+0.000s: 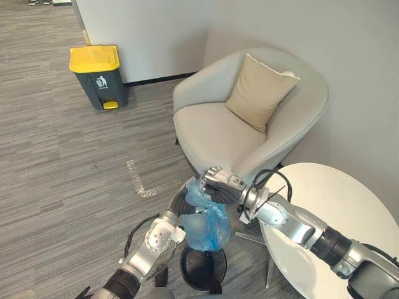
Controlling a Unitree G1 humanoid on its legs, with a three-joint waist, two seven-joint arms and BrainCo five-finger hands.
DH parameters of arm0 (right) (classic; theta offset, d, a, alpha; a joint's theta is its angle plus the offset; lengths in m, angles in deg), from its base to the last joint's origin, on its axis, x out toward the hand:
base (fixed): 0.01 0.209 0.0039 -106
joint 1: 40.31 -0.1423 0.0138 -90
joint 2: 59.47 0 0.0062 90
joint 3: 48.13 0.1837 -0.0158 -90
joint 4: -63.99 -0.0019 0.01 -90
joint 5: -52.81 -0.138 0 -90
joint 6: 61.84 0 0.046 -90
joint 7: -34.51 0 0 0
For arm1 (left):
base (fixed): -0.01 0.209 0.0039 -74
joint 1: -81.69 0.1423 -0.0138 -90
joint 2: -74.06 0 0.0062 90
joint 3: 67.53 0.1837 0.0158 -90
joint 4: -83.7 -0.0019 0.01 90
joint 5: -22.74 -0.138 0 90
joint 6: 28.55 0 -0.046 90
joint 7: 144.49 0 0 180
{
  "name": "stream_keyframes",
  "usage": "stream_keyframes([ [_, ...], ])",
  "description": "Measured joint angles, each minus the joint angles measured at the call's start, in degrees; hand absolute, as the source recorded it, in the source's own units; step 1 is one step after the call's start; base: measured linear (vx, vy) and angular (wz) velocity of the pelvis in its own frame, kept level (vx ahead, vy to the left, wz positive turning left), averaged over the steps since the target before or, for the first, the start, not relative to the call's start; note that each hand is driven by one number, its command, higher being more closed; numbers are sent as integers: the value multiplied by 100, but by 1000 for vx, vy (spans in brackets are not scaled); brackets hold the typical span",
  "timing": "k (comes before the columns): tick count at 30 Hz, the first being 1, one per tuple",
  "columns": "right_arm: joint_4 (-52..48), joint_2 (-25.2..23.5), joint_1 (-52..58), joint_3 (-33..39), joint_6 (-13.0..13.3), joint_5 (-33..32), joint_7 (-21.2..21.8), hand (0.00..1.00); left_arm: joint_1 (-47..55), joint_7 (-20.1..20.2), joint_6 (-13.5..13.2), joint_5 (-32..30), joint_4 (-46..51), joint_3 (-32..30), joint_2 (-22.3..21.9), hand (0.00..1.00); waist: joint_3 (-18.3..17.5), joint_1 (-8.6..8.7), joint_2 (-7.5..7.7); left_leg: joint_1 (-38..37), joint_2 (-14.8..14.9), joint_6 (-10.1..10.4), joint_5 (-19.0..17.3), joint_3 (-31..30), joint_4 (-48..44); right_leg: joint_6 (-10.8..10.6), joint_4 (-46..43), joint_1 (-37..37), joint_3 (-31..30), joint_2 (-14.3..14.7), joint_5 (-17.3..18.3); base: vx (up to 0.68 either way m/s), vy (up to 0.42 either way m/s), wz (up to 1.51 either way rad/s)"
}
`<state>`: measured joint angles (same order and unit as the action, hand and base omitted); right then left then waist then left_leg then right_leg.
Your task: Gather rubbish on tea table into small bin, then transfer packed bag to large trash can.
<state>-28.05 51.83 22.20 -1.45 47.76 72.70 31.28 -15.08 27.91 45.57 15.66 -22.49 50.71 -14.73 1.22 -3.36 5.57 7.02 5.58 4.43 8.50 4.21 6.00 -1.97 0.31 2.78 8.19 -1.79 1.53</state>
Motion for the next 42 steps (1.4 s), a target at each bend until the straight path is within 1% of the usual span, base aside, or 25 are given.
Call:
stream_keyframes([
  [2, -101, -10, -30, -1, -8, -28, -3, 100, -110, -124, 0, -296, 8, 52, -26, 0, -4, 1, 5, 0, 0, 0, 0, 0, 0, 1, 0, 0, -1, 6, -3, 0, 0, 0],
  [3, -150, -14, -30, -1, -8, -29, -3, 100, -114, -142, 0, -311, 11, 53, -44, 0, -4, 4, 5, 0, 0, 0, 0, 0, 0, 1, 0, 0, -2, 8, -5, 0, 0, 0],
  [5, -222, -125, -32, -1, -9, -94, -4, 100, -124, -314, 2, -469, 10, 63, -171, 0, -14, 3, 14, -2, 4, 0, 1, -2, 1, 3, 0, -2, -2, 18, -7, 0, 0, 0],
  [9, -222, -204, -67, -1, -15, -231, -5, 100, -133, -471, 3, -645, -31, 95, -323, 0, -17, -3, 18, -4, 8, 2, 6, -4, 2, 4, 0, -3, -3, 25, -21, 0, 0, 0],
  [14, -221, -355, -159, -5, -57, -270, -3, 100, -214, -479, 0, -635, -203, 94, -359, 0, -29, -2, 30, -7, 38, 19, 18, 1, 9, 20, 2, 2, -20, 56, -41, -4, -3, -1],
  [15, -221, -357, -176, -29, -62, -465, 3, 100, -249, -477, -1, -624, -327, 92, -358, 0, -45, -6, 54, -6, 61, 27, 23, 6, 24, 31, 5, 8, -33, 77, -48, -16, -18, -3],
  [18, -221, -362, -196, -29, -74, -518, 11, 100, -269, -463, -5, -614, -435, 94, -358, 0, -58, -11, 70, -6, 85, 38, 30, 11, 30, 43, 9, 14, -41, 87, -56, -11, -11, -3],
  [19, -222, -365, -291, -35, -75, -702, 16, 100, -269, -416, -6, -503, -576, 111, -358, 0, -59, -9, 68, -5, 99, 42, 32, 24, 30, 56, 9, 29, -63, 98, -65, -15, -12, -7],
  [20, -224, -371, -342, -34, -74, -732, 16, 100, -269, -393, -6, -494, -637, 121, -358, 100, -60, 3, 66, -5, 103, 42, 33, 29, 30, 62, 10, 33, -71, 102, -70, -19, -14, -8],
  [23, -463, -376, -524, -32, -72, -954, 16, 100, -270, -196, -5, -387, -877, 362, -355, 100, -64, 10, 68, -5, 110, 44, 33, 40, 29, 66, 13, 39, -86, 109, -76, -3, -2, -1],
  [25, -510, -433, -541, -31, -72, -1003, 16, 100, -270, -150, -10, -384, -888, 446, -358, 100, -68, 10, 73, -5, 109, 44, 33, 44, 28, 66, 14, 40, -88, 107, -76, 0, 0, 0],
  [26, -510, -534, -540, -32, -74, -1068, 28, 100, -270, -96, -28, -297, -889, 485, -368, 100, -69, 10, 74, -5, 107, 44, 33, 54, 28, 63, 14, 45, -96, 104, -78, 2, 0, -4],
  [29, -510, -578, -541, -32, -74, -1107, 40, 100, -270, -97, -112, -163, -930, 482, -391, 100, -69, 10, 75, -5, 99, 44, 33, 72, 27, 52, 15, 53, -115, 97, -85, 0, 0, -1],
  [34, -509, -583, -530, -46, -75, -1105, 44, 100, -273, -122, -123, 44, -933, 474, -390, 100, -70, 19, 74, -5, 100, 44, 33, 106, 28, 49, 19, 67, -145, 93, -97, 0, 2, -2],
  [38, -505, -616, -428, -271, -74, -1106, 50, 100, -362, -237, -116, 272, -916, 476, -390, 100, -70, 30, 73, -5, 99, 44, 33, 113, 29, 46, 103, 32, -152, 92, -134, 0, 0, 0],
  [40, -313, -857, -156, -321, -78, -1079, 87, 100, -382, -230, -99, 271, -769, 475, -383, 100, -73, 25, 67, -3, 93, 44, 33, 112, 29, 45, 103, 32, -149, 87, -134, 0, 0, 0],
  [42, -238, -860, -117, -418, -80, -1073, 103, 100, -377, -224, -99, 266, -725, 489, -385, 100, -74, 24, 67, -3, 92, 44, 33, 110, 29, 45, 103, 29, -146, 85, -134, 0, 0, 0],
])
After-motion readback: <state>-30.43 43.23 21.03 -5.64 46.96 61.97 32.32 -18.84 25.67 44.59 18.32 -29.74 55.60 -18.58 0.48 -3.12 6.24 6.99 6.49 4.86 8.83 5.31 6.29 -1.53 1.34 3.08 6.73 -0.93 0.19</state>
